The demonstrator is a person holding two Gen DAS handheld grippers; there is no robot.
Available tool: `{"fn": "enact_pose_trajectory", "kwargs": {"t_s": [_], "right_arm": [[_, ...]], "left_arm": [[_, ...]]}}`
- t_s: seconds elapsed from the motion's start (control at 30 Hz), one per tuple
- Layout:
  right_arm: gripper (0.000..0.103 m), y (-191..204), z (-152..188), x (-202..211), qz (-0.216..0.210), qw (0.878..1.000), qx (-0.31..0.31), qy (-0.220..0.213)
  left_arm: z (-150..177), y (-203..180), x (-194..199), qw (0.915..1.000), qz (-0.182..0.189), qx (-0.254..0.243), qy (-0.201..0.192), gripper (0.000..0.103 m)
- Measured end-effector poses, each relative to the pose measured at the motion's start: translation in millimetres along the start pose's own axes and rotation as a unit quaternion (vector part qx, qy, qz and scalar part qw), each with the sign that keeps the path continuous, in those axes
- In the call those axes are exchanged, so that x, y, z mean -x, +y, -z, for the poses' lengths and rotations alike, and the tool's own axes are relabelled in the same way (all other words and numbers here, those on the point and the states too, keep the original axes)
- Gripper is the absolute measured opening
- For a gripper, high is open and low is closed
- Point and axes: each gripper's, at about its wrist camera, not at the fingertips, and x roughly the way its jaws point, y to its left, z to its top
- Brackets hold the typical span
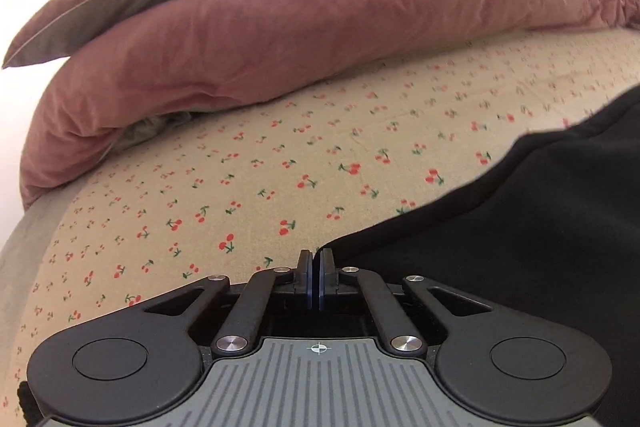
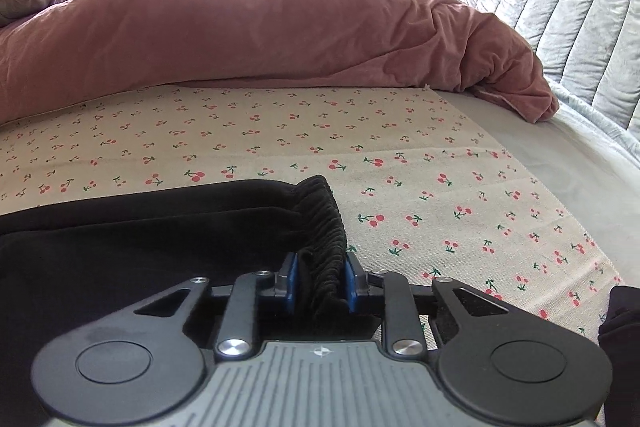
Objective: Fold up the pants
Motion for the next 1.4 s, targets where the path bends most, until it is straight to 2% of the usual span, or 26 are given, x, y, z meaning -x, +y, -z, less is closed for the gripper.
{"fn": "enact_pose_trajectory", "kwargs": {"t_s": [0.1, 0.33, 0.4, 0.5, 0.57, 0.63, 0.7, 0.77, 0.83, 0.9, 1.0, 1.07, 1.13, 1.2, 1.23, 1.27, 1.3, 1.37, 1.4], "right_arm": [[0.019, -8.4, -7.3, 14.1, -0.003, 0.999, -0.021, -0.028], [0.018, -26.4, -26.3, 18.3, -0.025, 0.996, -0.046, -0.076], [0.018, -28.5, -28.3, 9.9, -0.033, 0.995, -0.054, -0.082], [0.022, -27.8, -28.2, -14.0, -0.041, 0.996, -0.068, -0.049], [0.034, -27.9, -23.9, -32.7, -0.035, 0.996, -0.079, -0.004], [0.057, -33.9, -17.5, -39.8, -0.034, 0.995, -0.097, 0.012], [0.064, -44.8, -15.2, -34.7, -0.045, 0.991, -0.123, 0.004], [0.064, -54.8, -18.5, -32.0, -0.062, 0.988, -0.139, 0.003], [0.064, -56.8, -23.6, -27.0, -0.072, 0.987, -0.146, -0.003], [0.064, -56.0, -30.0, -29.0, -0.083, 0.987, -0.140, -0.004], [0.058, -48.7, -37.9, -42.5, -0.094, 0.987, -0.132, 0.004], [0.053, -42.3, -39.2, -52.9, -0.101, 0.986, -0.133, 0.011], [0.040, -34.7, -37.0, -61.2, -0.102, 0.986, -0.128, 0.017], [0.029, -26.2, -34.4, -60.4, -0.083, 0.992, -0.093, 0.005], [0.019, -26.4, -34.9, -57.5, -0.081, 0.993, -0.090, -0.006], [0.003, -29.0, -36.4, -53.5, -0.074, 0.992, -0.096, -0.022], [0.000, -34.6, -38.7, -52.5, -0.061, 0.993, -0.100, -0.032], [0.000, -39.0, -38.5, -66.6, -0.023, 0.996, -0.083, 0.001], [0.001, -42.9, -36.5, -69.3, -0.021, 0.996, -0.089, 0.009]], "left_arm": [[-6.5, 18.2, 16.2, 0.9980, -0.004, 0.050, -0.039, 0.000], [-21.8, 34.3, 24.3, 0.9888, -0.006, 0.094, -0.116, 0.000], [-22.1, 38.6, 12.4, 0.9864, -0.003, 0.119, -0.112, 0.000], [-15.4, 38.0, -18.4, 0.9885, -0.001, 0.133, -0.071, 0.002], [-8.8, 35.7, -39.8, 0.9903, -0.003, 0.138, -0.018, 0.012], [-6.5, 33.8, -37.6, 0.9908, -0.005, 0.133, -0.022, 0.014], [-9.7, 33.7, -26.0, 0.9908, 0.001, 0.133, -0.026, 0.030], [-12.3, 31.3, -8.1, 0.9905, 0.008, 0.130, -0.043, 0.059], [-15.5, 22.6, 9.7, 0.9906, 0.024, 0.125, -0.051, 0.064], [-16.1, 8.7, 24.7, 0.9891, 0.064, 0.125, -0.046, 0.065], [-10.2, -25.9, 40.5, 0.9857, 0.125, 0.106, -0.039, 0.069], [-3.0, -51.0, 45.1, 0.9854, 0.147, 0.078, -0.036, 0.070], [5.9, -73.7, 45.0, 0.9848, 0.162, 0.054, -0.030, 0.070], [16.0, -91.5, 41.8, 0.9850, 0.168, 0.033, -0.019, 0.070], [20.2, -97.3, 40.0, 0.9857, 0.166, 0.025, -0.019, 0.071], [24.5, -102.8, 40.4, 0.9871, 0.156, 0.017, -0.031, 0.073], [26.3, -105.3, 41.0, 0.9875, 0.153, 0.012, -0.036, 0.073], [26.3, -105.0, 41.4, 0.9871, 0.155, 0.017, -0.035, 0.073], [25.1, -103.2, 40.6, 0.9865, 0.159, 0.021, -0.033, 0.074]]}}
